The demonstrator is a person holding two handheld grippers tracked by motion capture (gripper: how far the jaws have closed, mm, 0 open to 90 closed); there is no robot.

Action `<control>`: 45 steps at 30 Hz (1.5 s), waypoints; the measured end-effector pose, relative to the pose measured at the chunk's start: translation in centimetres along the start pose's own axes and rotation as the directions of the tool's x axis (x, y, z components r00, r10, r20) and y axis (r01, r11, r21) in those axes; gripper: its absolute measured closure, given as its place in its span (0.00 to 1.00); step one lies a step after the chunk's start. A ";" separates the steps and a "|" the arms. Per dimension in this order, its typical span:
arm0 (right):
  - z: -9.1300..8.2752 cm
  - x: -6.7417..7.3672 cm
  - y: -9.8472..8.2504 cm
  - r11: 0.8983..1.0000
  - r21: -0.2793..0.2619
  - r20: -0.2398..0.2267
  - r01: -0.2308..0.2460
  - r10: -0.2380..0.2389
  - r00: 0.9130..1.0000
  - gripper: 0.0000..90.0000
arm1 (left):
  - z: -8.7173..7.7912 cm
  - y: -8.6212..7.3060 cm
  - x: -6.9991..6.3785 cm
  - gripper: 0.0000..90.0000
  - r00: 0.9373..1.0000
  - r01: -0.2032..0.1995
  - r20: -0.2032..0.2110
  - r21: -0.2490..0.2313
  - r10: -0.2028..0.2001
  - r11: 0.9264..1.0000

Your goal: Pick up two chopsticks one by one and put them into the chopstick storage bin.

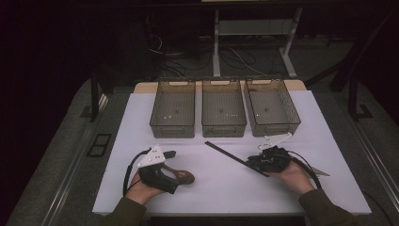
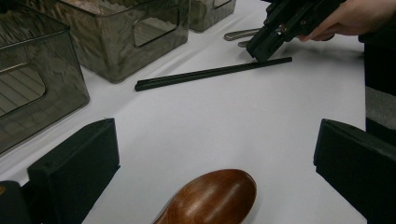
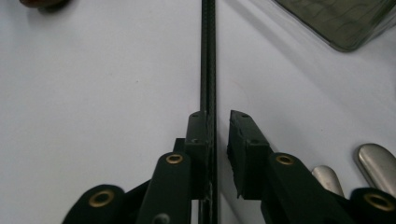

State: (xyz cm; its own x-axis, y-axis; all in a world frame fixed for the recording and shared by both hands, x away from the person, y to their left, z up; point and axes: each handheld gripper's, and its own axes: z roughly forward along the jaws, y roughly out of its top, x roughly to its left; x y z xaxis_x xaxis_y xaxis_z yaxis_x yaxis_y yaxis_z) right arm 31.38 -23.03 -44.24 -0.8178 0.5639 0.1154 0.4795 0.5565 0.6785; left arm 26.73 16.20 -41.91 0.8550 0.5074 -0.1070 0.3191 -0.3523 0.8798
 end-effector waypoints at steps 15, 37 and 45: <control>0.4 -0.2 -0.1 1.000 -0.008 0.002 -0.011 0.011 1.000 0.90 | -0.1 0.0 0.0 0.00 1.000 0.001 0.000 0.002 -0.001 1.000; 0.5 -0.2 0.0 1.000 -0.011 -0.004 -0.011 0.011 1.000 0.90 | -0.2 0.0 0.1 0.00 1.000 0.000 -0.006 0.000 0.000 1.000; 0.5 -0.5 -0.2 1.000 -0.008 0.025 -0.009 0.009 1.000 0.90 | -0.2 0.0 0.1 0.00 1.000 -0.002 -0.007 0.000 0.002 1.000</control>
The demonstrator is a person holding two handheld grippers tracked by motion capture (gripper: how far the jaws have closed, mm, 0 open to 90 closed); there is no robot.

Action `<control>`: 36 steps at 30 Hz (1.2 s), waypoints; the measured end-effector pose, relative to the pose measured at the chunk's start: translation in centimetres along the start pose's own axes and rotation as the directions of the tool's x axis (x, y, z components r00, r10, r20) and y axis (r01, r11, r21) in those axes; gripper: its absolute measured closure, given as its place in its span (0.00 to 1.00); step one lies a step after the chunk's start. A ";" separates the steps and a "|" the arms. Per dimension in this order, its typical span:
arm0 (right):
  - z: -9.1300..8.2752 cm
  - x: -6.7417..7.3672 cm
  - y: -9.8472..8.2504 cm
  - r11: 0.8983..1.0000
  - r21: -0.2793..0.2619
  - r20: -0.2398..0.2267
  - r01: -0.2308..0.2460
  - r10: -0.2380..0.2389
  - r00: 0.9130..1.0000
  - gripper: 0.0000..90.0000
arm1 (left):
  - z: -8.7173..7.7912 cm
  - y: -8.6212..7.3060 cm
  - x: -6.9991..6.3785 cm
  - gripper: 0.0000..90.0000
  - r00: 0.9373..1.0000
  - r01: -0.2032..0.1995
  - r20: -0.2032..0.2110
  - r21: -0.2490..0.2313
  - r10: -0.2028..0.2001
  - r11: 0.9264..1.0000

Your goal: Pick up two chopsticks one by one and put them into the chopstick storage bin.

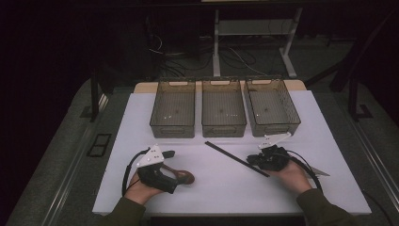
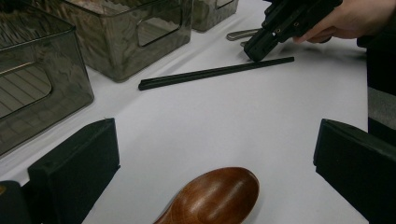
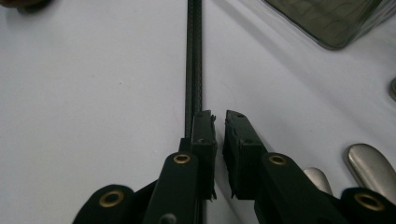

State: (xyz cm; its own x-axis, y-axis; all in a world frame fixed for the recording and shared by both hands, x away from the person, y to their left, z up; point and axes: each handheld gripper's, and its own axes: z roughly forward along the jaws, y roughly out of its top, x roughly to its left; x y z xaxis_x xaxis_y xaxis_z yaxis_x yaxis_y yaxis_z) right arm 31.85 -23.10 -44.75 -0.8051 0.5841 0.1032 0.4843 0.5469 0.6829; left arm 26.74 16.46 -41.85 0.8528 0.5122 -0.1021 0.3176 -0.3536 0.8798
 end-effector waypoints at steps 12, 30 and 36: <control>0.2 0.2 0.0 1.000 0.013 -0.013 0.016 -0.016 1.000 0.89 | 0.0 0.0 0.0 0.00 1.000 0.002 0.000 -0.002 -0.002 1.000; 0.4 0.3 -0.1 0.999 0.012 0.003 0.041 -0.041 0.999 0.94 | 0.1 0.0 -0.1 0.00 1.000 -0.001 0.003 0.002 0.001 1.000; 0.3 0.2 -0.2 0.999 0.002 -0.001 0.042 -0.042 0.999 0.95 | 0.1 0.0 -0.1 0.00 1.000 0.001 0.006 0.000 -0.001 1.000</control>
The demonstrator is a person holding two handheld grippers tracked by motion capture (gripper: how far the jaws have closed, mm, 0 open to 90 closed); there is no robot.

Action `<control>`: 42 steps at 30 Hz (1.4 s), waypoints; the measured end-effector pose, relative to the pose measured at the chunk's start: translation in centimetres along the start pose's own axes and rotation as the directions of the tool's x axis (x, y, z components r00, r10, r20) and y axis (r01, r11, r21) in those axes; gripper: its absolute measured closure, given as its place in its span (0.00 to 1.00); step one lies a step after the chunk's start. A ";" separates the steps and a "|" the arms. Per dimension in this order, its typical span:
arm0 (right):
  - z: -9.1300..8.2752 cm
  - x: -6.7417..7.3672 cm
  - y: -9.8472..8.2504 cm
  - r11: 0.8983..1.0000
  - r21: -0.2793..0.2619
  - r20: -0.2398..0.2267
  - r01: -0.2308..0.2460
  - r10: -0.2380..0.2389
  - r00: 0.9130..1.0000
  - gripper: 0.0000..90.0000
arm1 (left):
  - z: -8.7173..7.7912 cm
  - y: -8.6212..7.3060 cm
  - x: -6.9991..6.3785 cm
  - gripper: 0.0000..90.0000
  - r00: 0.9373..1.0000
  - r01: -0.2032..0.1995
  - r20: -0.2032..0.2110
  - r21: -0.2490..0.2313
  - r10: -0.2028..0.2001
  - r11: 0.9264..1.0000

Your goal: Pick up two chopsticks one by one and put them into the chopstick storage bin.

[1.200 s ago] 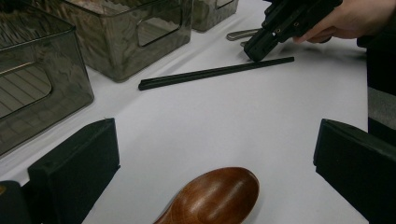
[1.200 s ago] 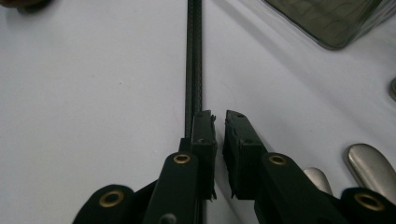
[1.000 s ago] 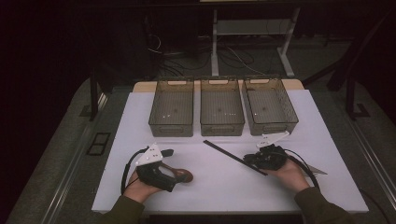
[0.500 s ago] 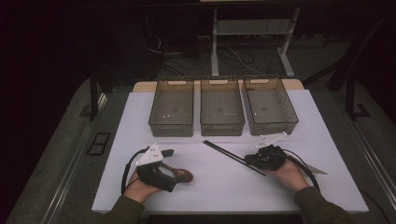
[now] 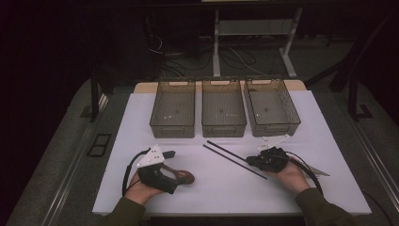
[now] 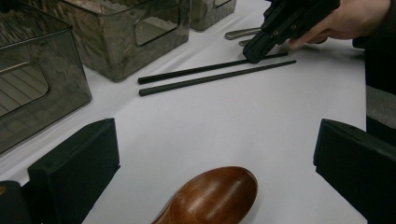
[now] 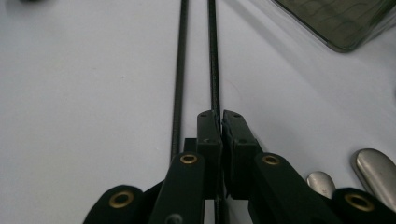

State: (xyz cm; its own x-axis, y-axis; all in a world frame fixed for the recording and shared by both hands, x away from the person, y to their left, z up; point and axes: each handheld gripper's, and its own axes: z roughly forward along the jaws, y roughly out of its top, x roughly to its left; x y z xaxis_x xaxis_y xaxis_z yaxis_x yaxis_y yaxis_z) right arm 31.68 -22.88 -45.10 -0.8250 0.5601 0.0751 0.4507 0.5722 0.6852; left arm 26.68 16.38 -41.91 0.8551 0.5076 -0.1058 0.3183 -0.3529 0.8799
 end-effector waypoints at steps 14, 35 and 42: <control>-1.2 -0.3 -0.1 0.999 -0.034 -0.005 -0.013 0.013 1.000 0.95 | 0.0 -0.1 0.1 0.00 1.000 0.002 0.004 -0.003 -0.002 1.000; -4.1 -0.2 0.4 0.985 -0.171 -0.039 -0.033 0.026 0.999 0.95 | 0.1 -0.1 0.0 0.00 1.000 -0.004 0.013 -0.015 0.005 1.000; -5.2 0.1 1.1 0.976 -0.217 -0.043 -0.026 0.017 0.999 0.95 | 0.0 -0.1 -0.1 0.00 1.000 0.001 0.012 -0.018 -0.001 1.000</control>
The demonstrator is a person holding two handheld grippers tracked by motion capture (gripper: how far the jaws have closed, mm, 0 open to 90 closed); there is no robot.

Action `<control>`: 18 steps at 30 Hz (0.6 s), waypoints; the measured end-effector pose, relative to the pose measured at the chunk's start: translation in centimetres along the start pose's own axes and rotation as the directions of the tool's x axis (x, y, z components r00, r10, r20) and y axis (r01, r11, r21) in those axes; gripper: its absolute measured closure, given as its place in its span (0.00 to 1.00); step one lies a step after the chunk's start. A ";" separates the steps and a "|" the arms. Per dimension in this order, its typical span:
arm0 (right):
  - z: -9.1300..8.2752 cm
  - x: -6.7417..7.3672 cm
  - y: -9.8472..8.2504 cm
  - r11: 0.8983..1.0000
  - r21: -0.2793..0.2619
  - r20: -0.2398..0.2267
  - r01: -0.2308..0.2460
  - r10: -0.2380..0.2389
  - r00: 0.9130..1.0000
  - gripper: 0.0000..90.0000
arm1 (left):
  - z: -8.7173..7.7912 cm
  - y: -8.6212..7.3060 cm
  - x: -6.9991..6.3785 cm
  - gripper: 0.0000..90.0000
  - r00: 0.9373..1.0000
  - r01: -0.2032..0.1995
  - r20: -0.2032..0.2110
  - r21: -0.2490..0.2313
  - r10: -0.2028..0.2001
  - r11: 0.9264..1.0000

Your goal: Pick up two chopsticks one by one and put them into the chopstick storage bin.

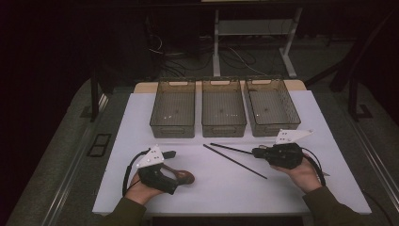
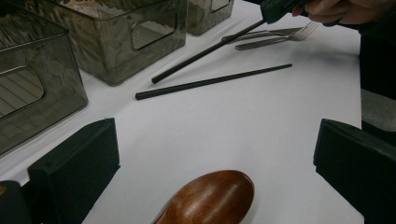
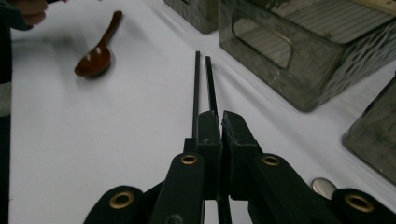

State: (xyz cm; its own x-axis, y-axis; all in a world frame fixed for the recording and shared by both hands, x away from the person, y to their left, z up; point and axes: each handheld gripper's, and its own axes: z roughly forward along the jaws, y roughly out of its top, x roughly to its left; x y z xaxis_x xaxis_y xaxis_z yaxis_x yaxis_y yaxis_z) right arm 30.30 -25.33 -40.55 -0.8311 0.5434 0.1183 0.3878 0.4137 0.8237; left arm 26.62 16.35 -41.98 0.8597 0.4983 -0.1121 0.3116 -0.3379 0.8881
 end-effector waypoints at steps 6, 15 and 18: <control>-0.8 0.3 0.8 1.000 -0.026 0.004 0.010 -0.010 1.000 0.95 | -0.4 0.1 0.2 0.00 1.000 0.019 -0.005 -0.011 -0.019 1.000; -1.9 0.3 3.1 0.995 -0.101 0.007 0.004 -0.003 1.000 0.95 | -0.5 -0.4 0.2 0.00 1.000 0.013 -0.014 -0.016 -0.013 1.000; -1.8 0.4 4.0 0.995 -0.101 0.021 0.016 -0.014 1.000 0.95 | -0.3 -0.4 0.3 0.00 1.000 0.010 -0.010 -0.008 -0.010 1.000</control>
State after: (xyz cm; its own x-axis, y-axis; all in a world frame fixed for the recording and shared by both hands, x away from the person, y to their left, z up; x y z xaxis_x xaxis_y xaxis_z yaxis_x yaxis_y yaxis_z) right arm 30.79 -24.72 -36.18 -0.8277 0.5531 0.0947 0.3318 0.3465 0.8774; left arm 26.66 16.89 -42.29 0.8526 0.5095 -0.1164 0.3166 -0.3263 0.8907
